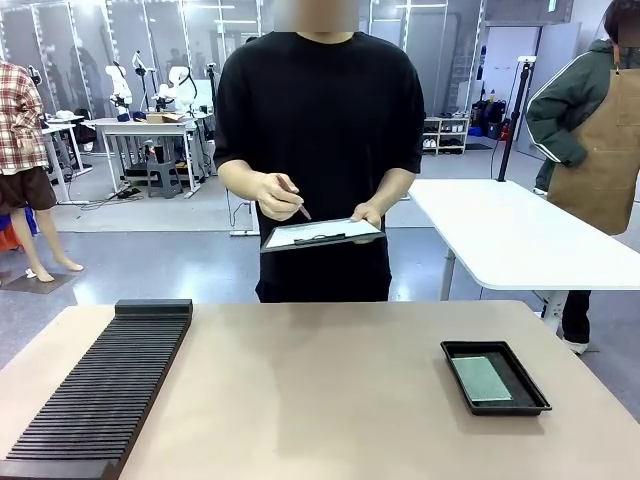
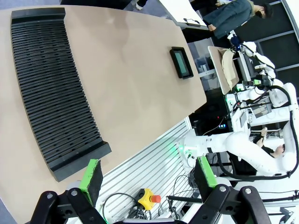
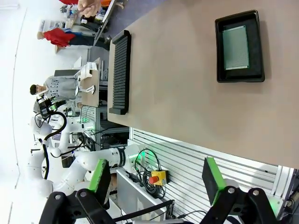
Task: Inspect the PCB.
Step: Place the Blank PCB in the ESD tray.
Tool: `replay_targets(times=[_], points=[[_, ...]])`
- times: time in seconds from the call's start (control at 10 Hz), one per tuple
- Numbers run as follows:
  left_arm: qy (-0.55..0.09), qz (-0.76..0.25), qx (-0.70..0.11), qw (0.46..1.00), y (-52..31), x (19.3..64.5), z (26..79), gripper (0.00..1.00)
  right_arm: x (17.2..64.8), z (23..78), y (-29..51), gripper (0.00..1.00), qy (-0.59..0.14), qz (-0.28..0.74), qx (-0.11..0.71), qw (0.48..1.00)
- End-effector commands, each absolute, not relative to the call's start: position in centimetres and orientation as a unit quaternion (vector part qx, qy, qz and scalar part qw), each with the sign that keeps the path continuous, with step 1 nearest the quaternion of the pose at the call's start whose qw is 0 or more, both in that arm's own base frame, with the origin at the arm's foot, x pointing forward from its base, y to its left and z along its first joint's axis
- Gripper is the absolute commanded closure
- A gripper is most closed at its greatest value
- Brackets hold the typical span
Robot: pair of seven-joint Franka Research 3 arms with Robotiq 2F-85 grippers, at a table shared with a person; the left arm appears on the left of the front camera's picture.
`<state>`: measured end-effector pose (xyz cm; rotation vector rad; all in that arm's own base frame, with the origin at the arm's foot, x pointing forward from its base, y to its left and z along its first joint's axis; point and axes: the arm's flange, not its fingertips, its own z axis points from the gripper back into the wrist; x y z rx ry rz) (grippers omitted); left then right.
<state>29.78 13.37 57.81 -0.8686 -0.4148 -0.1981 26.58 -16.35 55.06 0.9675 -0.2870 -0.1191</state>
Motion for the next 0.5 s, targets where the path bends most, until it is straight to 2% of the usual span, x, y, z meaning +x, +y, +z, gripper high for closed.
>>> replay_targets(times=[0.0, 0.4], points=[[-0.194, -0.091, -0.408, 0.887, 13.31, 29.69, 58.09, 0.0, 26.47, 55.24, -16.35, 0.0, -0.14, -0.052, 0.468, 0.871], [-0.194, -0.091, -0.408, 0.887, 13.31, 29.69, 58.09, 0.0, 26.47, 55.24, -16.35, 0.0, -0.14, -0.052, 0.468, 0.871]])
